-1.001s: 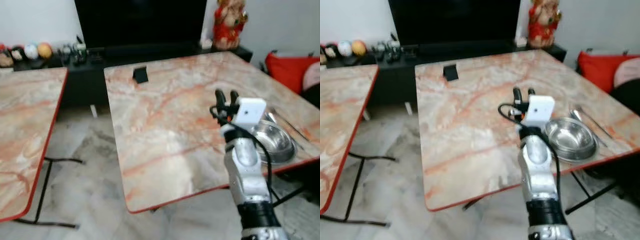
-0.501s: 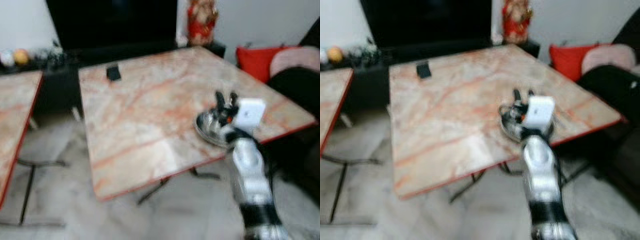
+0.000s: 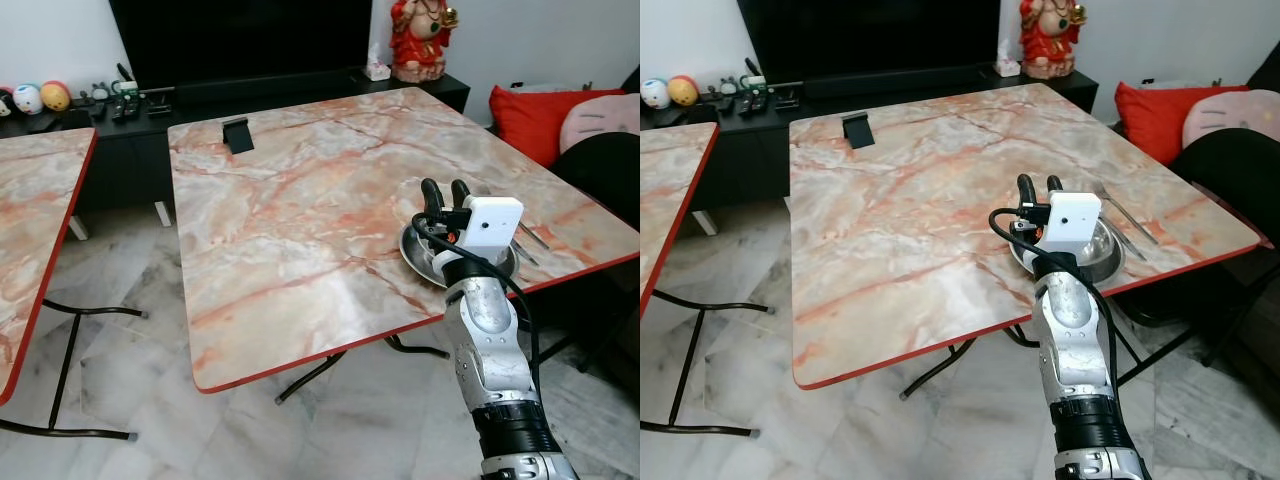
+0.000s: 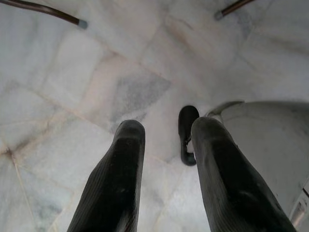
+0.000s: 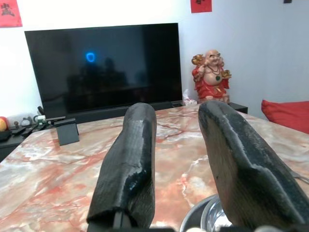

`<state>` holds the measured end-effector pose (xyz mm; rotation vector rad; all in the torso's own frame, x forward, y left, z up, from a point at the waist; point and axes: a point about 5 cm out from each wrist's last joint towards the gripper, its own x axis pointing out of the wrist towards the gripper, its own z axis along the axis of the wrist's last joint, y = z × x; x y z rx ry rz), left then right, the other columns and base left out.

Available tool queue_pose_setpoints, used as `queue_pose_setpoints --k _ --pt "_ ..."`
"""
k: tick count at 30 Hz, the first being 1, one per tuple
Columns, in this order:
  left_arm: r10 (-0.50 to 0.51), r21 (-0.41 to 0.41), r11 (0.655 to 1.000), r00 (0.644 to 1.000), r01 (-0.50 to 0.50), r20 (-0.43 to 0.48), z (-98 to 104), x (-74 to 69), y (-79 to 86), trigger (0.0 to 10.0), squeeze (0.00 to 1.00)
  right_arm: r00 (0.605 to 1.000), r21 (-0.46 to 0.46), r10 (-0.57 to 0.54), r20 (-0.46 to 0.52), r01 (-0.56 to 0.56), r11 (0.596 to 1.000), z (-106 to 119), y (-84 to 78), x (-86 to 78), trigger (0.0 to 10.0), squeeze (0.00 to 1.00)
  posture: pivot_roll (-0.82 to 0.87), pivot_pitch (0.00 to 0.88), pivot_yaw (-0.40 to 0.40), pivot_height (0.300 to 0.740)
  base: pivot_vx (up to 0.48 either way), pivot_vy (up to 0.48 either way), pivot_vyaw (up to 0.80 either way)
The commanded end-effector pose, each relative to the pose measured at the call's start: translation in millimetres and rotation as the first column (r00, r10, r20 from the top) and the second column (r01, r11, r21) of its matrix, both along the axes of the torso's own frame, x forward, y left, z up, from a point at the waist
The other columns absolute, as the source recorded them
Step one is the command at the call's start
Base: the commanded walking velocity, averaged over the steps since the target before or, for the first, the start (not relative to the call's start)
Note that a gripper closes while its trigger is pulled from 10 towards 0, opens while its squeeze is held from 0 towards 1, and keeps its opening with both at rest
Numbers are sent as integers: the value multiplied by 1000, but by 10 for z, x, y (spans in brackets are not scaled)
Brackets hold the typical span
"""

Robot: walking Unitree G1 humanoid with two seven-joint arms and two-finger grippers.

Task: Setting the table

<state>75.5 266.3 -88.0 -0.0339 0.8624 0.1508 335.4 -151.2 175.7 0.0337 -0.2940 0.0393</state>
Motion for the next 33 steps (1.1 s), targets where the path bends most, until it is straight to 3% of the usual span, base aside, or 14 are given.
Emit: queue_pose_setpoints --k 1,18,19,20,22,33 --pt "23 -2 1000 999 -23 25 8 -8 -2 10000 0 1000 5 4 0 -4 1000 31 0 30 10000 0 -36 0 -8 740 0 0 0" --pt "110 -8 994 971 -110 212 121 74 32 10000 0 1000 4 19 1 -19 1000 39 15 33 10000 0 -39 0 -8 740 0 0 0" --pt "-26 72 997 896 -7 443 471 1149 -182 10000 0 1000 5 20 1 -20 1000 39 18 34 10000 0 -38 0 -8 740 0 0 0" --pt "-91 111 993 803 31 589 896 1837 -382 10000 0 1000 5 23 1 -23 1000 37 27 33 10000 0 -38 0 -8 740 0 0 0" --pt "-103 120 992 783 37 613 1004 1973 -422 10000 0 1000 6 26 1 -26 1000 35 36 32 10000 0 -39 0 -6 740 0 0 0" --pt "-107 130 991 704 21 702 1219 2122 -462 10000 0 999 6 38 -2 -38 999 29 48 27 10000 0 -41 0 -7 740 0 0 0"
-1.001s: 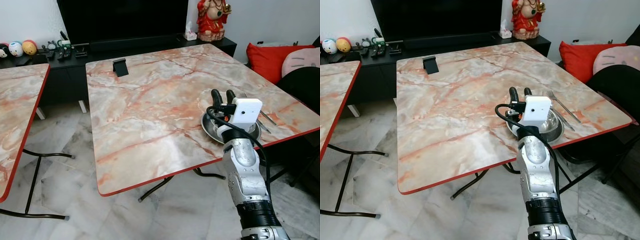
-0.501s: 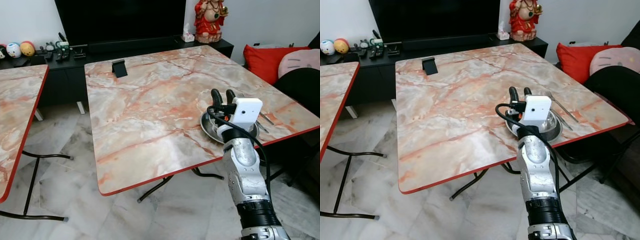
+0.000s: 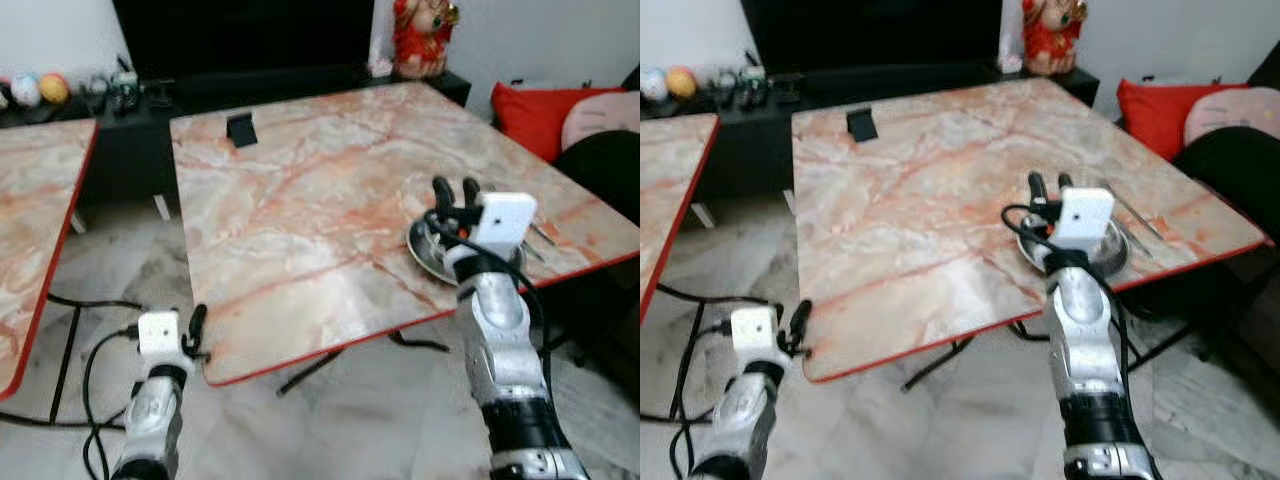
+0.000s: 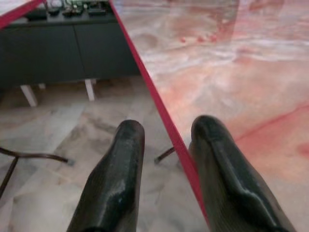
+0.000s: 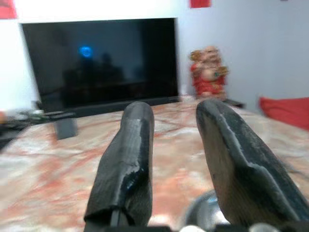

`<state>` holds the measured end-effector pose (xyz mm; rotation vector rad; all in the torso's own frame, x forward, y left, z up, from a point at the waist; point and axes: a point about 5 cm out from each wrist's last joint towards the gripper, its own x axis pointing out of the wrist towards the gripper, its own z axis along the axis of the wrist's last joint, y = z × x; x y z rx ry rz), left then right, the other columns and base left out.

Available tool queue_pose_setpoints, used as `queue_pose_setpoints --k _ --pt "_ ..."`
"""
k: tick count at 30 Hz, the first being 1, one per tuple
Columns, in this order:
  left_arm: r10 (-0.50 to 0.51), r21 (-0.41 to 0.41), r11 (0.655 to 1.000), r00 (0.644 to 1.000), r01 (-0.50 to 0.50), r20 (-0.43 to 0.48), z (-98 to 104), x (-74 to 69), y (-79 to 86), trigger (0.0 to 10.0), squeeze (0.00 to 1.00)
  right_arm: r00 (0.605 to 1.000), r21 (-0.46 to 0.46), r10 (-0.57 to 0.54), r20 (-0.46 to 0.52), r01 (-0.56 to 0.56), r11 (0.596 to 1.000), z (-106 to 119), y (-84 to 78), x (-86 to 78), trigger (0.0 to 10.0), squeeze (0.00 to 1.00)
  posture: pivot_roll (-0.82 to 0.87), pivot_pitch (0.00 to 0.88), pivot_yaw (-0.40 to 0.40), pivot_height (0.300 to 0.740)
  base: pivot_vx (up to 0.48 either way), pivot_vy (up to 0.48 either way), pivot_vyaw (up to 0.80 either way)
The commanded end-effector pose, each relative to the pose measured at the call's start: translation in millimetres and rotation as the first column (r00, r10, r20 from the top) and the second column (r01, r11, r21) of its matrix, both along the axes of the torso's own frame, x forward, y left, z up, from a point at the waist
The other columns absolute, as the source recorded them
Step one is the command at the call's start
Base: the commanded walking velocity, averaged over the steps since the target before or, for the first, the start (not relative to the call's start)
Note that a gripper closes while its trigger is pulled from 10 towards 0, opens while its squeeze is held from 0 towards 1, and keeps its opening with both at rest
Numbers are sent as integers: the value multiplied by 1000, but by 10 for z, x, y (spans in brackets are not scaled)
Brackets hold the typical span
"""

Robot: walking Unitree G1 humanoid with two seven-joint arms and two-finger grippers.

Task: Setting the table

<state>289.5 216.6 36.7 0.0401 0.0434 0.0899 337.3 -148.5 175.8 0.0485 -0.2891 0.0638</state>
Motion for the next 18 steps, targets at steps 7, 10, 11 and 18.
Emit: queue_pose_setpoints --k 7,10,11,18 --pt "19 44 999 996 -23 90 217 90 46 10000 0 1000 -6 15 3 -15 1000 29 23 6 10000 0 -42 0 -6 740 0 0 0" --pt "12 49 999 986 -20 166 386 153 44 10000 0 1000 -6 15 4 -15 1000 31 28 2 10000 0 -46 0 0 740 0 0 0" --pt "12 49 999 986 -20 166 386 153 44 10000 0 1000 -6 15 4 -15 1000 31 28 2 10000 0 -46 0 0 740 0 0 0" --pt "-18 98 995 957 -11 289 706 205 37 10000 0 1000 -2 14 1 -14 1000 6 44 -22 10000 0 -46 0 9 740 0 0 0"
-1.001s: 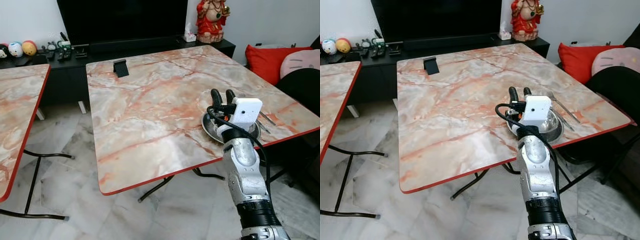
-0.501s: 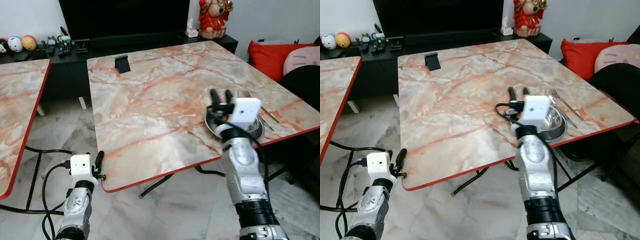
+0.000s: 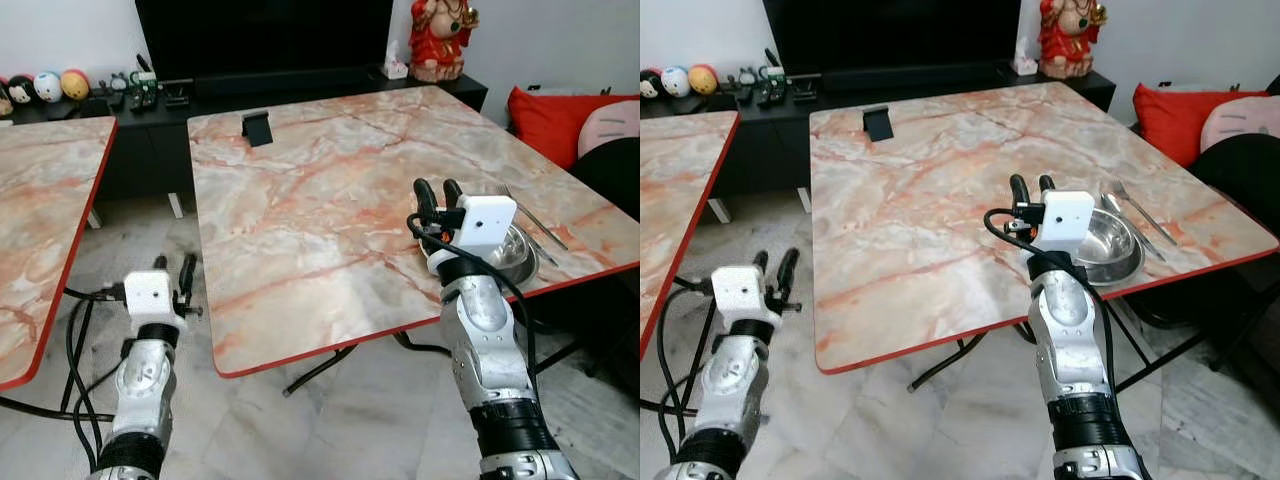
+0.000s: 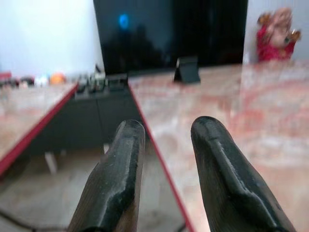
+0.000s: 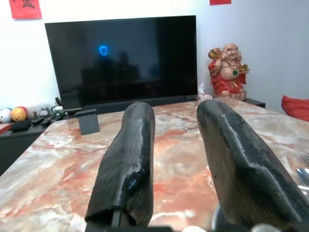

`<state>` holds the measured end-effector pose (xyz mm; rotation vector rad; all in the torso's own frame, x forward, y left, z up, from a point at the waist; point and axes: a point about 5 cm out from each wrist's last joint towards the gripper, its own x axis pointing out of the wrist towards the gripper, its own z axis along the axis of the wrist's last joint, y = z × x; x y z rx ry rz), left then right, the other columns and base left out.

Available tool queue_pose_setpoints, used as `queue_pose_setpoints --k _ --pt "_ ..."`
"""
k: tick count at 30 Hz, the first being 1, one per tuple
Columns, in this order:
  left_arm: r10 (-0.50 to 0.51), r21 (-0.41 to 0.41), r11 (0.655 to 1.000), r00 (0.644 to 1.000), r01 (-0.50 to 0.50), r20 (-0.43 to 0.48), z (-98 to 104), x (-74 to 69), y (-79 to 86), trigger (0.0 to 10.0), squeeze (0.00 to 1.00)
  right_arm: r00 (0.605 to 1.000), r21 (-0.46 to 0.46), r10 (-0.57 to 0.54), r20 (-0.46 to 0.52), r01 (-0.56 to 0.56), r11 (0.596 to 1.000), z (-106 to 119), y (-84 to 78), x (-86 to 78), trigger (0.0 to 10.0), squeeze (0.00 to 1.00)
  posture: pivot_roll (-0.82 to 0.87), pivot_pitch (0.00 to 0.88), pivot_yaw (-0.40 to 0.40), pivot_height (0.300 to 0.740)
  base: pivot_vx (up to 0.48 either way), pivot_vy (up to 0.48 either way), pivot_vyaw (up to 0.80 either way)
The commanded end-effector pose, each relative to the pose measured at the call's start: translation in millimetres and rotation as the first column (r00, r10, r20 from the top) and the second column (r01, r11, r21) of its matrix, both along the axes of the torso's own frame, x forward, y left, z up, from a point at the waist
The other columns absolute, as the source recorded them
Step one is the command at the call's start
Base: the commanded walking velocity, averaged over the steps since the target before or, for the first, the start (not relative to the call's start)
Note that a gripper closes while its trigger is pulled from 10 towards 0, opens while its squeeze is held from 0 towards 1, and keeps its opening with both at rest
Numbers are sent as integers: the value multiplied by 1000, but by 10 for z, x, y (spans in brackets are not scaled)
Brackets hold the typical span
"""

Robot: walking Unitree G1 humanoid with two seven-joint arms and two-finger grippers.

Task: Setting the table

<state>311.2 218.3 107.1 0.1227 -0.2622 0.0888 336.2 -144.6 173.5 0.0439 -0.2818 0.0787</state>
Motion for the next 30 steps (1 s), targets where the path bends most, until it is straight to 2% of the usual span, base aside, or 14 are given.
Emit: queue_pose_setpoints --k 1,8,12,16,18,20,23,24,25,27,30 --pt "3 20 1000 1000 -3 20 68 -20 18 10000 0 1000 7 0 7 0 1000 26 8 -14 10000 0 -49 0 13 740 0 0 0" --pt "-2 24 1000 998 1 66 213 -147 -17 10000 0 1000 6 -8 5 8 1000 1 -24 -40 10000 0 -51 0 18 740 0 0 0" --pt "-24 0 1000 995 24 97 333 -166 -126 10000 0 1000 -5 -11 -5 11 1000 -40 -29 -66 10000 0 -47 0 14 740 0 0 0" --pt "-28 -24 999 994 30 103 364 -187 -186 10000 0 1000 -10 -17 -14 17 1000 -72 -50 -78 10000 0 -49 0 17 740 0 0 0" --pt "-64 -50 996 992 70 111 431 -291 -314 10000 0 997 -9 -70 -33 70 998 -155 -186 -179 10000 0 -47 0 14 740 0 0 0" --pt "-71 -49 996 992 76 106 437 -307 -320 10000 0 996 -16 -78 -40 78 997 -188 -212 -218 10000 0 -51 0 13 740 0 0 0" --pt "-70 -38 997 994 73 86 447 -359 -287 10000 0 995 -66 -86 -59 82 994 -286 -274 -361 10000 0 -61 0 22 740 0 0 0" --pt "-67 -28 997 995 69 72 438 -403 -245 10000 0 994 -128 -87 -64 78 989 -339 -317 -472 10000 0 -69 0 30 740 0 0 0" --pt "-67 -28 997 995 69 72 438 -403 -245 10000 0 994 -128 -87 -64 78 989 -339 -317 -472 10000 0 -69 0 30 740 0 0 0" --pt "-73 -11 997 996 74 45 422 -472 -194 10000 0 990 -144 -110 -86 97 985 -402 -398 -605 10000 0 -73 0 35 740 0 0 0" --pt "-83 3 997 996 83 28 441 -506 -168 10000 0 987 -143 -132 -93 118 983 -416 -424 -643 10000 0 -83 0 42 740 0 0 0"
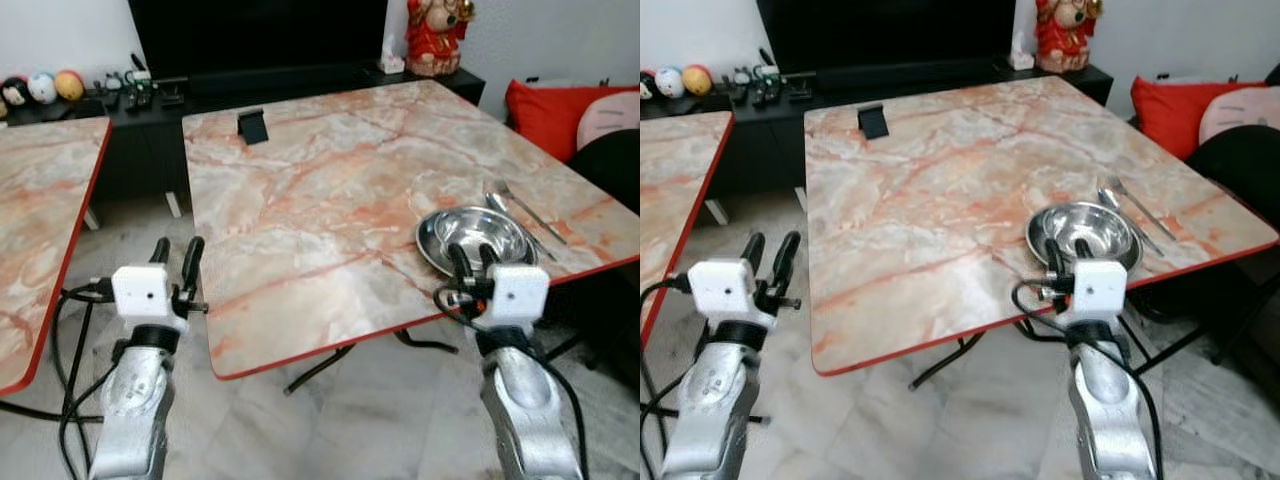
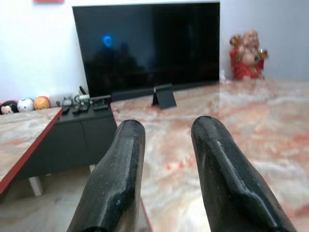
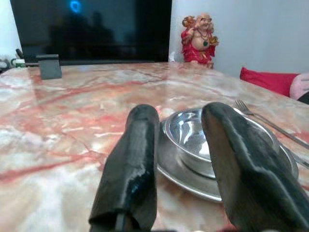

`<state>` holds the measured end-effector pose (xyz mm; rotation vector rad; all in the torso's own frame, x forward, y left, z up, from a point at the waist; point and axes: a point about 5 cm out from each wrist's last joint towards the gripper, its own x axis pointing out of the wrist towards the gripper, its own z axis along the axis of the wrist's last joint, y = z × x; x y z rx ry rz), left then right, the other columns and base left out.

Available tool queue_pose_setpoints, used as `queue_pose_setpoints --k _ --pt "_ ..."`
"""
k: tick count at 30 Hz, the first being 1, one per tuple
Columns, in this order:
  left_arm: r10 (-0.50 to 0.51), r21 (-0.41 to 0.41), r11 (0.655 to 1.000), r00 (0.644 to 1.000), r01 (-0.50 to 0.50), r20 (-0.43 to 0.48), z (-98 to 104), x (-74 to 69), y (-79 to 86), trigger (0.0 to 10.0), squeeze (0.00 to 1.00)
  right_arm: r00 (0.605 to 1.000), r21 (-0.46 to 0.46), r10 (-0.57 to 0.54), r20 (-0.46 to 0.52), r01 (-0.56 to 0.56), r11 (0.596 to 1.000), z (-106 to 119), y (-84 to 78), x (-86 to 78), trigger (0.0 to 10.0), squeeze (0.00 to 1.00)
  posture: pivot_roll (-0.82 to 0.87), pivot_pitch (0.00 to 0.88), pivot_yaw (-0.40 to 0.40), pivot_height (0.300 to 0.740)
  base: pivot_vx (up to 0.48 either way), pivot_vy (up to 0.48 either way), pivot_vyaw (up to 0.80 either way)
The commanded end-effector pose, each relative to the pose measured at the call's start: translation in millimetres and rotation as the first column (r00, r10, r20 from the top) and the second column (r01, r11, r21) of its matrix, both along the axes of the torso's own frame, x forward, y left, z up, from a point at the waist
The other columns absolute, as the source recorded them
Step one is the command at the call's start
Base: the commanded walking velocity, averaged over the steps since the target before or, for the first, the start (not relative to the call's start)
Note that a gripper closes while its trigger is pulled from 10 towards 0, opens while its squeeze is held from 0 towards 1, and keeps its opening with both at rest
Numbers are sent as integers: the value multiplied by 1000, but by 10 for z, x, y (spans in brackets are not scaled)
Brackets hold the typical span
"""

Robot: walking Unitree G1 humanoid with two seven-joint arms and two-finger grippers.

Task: Setting the table

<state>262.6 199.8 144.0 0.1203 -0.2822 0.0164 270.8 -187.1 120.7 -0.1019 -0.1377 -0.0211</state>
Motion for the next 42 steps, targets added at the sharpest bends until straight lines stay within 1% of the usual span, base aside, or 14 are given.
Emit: queue_pose_setpoints --k 1,4,7,10,14,21,25,35,42 --pt "-12 -6 1000 1000 12 9 80 -27 18 10000 0 999 -4 -8 39 9 1000 112 2 8 10000 0 -83 0 42 740 0 0 0" --pt "-8 -15 1000 1000 9 15 116 -17 23 10000 0 999 -2 -5 50 5 1000 146 28 49 10000 0 -87 0 46 740 0 0 0" --pt "16 -49 999 1000 -16 12 104 48 -29 10000 0 994 -17 49 94 -48 999 257 169 162 10000 0 -75 0 37 740 0 0 462" --pt "18 -59 998 1000 -17 17 110 66 -57 10000 0 993 -15 59 101 -58 998 280 204 190 10000 0 -74 0 35 740 0 0 800" --pt "12 -59 998 1000 -11 12 114 60 -74 10000 0 993 -7 63 101 -62 998 282 212 184 10000 0 -72 0 37 740 0 0 800" --pt "7 -52 999 1000 -7 -6 130 54 -37 10000 0 994 -6 52 94 -51 999 284 213 164 10000 0 -77 0 43 740 0 0 800" --pt "8 -52 999 1000 -8 -9 135 81 -44 10000 0 994 -5 51 95 -50 999 287 225 178 10000 0 -73 0 44 740 0 0 800" --pt "3 -57 998 1000 -4 -10 148 92 -61 10000 0 992 5 62 106 -63 998 313 246 219 10000 0 -65 0 42 740 0 0 800" --pt "5 -59 998 1000 -6 -10 152 104 -61 10000 0 992 34 55 112 -59 998 336 241 249 10000 0 -59 0 38 740 0 0 89"
